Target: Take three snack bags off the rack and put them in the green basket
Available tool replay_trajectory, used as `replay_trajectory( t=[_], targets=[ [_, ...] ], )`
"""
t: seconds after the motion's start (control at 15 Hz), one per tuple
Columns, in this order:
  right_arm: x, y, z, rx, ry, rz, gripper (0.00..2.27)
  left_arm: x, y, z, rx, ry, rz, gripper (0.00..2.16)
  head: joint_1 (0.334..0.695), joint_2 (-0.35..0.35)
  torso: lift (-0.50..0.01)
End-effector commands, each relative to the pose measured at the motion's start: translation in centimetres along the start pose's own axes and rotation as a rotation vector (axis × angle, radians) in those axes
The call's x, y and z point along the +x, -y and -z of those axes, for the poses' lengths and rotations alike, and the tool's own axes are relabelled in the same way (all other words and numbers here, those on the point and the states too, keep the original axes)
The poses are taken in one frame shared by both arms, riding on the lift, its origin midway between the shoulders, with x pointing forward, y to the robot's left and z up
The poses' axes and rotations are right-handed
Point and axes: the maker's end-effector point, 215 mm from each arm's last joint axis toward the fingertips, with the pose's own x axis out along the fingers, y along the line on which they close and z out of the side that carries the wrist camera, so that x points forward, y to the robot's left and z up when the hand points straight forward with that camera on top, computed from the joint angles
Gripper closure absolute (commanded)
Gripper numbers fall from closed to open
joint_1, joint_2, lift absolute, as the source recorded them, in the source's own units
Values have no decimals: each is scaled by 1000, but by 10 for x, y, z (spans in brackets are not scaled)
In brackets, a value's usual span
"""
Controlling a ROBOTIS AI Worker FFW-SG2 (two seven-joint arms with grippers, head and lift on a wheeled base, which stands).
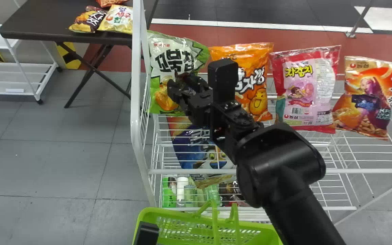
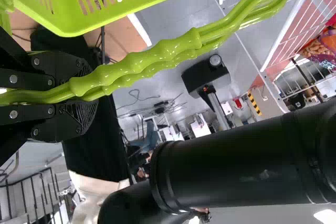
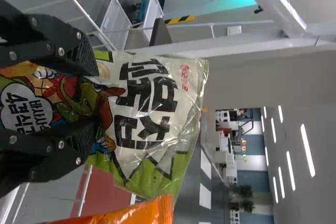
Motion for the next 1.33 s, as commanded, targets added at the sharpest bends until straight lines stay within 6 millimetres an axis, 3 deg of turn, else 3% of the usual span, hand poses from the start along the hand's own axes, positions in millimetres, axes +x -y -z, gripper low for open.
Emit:
replay_trajectory(
  t=[0.0,0.33,0.47,0.6,0.67,0.8,1.0,1.13,1.27],
  targets=[
    [-10,-10,0,-1,-1,-39,2243,2,2,0,0,0,4,1126,695,-24,-22],
    [-21,-20,11,7,-26,-112,2243,6,3,2,-1,-3,4,1126,695,-12,-22],
    [-40,-25,1,7,6,-111,2243,7,4,3,-3,-2,4,1126,695,-19,-22],
    [-76,-27,-10,-40,32,-74,2243,6,4,4,-2,-3,1,1126,695,-30,-22],
    [-94,-17,-16,-63,46,-42,2243,7,4,4,-2,-3,2,1126,695,-37,-22],
    [-141,21,-29,-84,59,37,2243,9,6,4,2,-6,4,1126,695,-93,-22],
    [-218,90,-28,-39,20,159,2243,10,4,2,6,-8,5,1126,695,-226,-22],
    [-270,112,-22,18,-33,175,2243,11,3,0,5,-2,3,1126,695,-350,-22],
    [-309,121,-10,37,-83,187,2243,10,1,-3,-3,11,-2,1126,695,-350,-22]
  ],
)
